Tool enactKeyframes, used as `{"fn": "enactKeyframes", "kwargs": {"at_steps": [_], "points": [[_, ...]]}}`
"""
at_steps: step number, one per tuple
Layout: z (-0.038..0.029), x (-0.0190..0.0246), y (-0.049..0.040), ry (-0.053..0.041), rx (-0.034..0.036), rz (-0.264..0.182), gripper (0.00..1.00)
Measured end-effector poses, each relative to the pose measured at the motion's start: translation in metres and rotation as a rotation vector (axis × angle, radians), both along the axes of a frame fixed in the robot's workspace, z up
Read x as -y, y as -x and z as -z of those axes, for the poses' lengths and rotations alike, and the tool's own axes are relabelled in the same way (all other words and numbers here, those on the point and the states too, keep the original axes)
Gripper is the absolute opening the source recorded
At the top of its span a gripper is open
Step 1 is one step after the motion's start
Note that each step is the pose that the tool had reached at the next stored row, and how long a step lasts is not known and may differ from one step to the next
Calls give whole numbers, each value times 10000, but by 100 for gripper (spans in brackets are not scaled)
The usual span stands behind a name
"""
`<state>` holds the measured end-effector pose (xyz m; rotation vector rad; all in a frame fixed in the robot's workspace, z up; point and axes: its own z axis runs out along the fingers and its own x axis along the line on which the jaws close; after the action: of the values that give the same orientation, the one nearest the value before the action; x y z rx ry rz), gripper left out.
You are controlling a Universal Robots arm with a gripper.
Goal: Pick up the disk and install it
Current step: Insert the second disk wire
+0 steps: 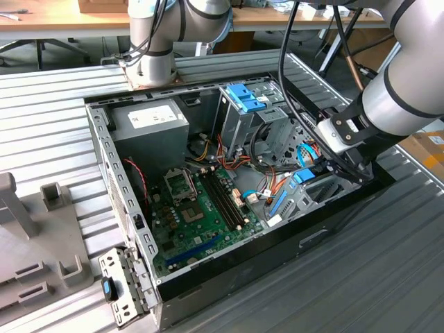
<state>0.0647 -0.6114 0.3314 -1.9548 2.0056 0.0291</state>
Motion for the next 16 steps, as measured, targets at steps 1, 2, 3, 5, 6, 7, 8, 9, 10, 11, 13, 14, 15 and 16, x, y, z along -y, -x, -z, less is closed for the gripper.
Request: {"fn": "enactKeyframes", "kwargs": {"at_steps": [1, 2, 3, 5, 6, 7, 8, 9, 10, 11, 13, 14, 15, 16], "points": [[0, 0, 0, 0, 0, 0, 16], [1, 0, 0, -1, 0, 0, 16], [2, 0, 0, -1, 0, 0, 16], [4, 0, 0, -5, 0, 0, 16], [6, 0, 0, -6, 1, 0, 18], [5, 0, 0, -5, 1, 0, 18], [5, 0, 0, -4, 0, 0, 24], [5, 0, 0, -2, 0, 0, 24], [4, 0, 0, -1, 0, 0, 24], [-3, 0, 0, -1, 0, 0, 24], [-57, 0, 0, -1, 0, 0, 24], [-89, 0, 0, -2, 1, 0, 24], [-184, 0, 0, -2, 1, 0, 24], [-231, 0, 0, -1, 0, 0, 24]]}}
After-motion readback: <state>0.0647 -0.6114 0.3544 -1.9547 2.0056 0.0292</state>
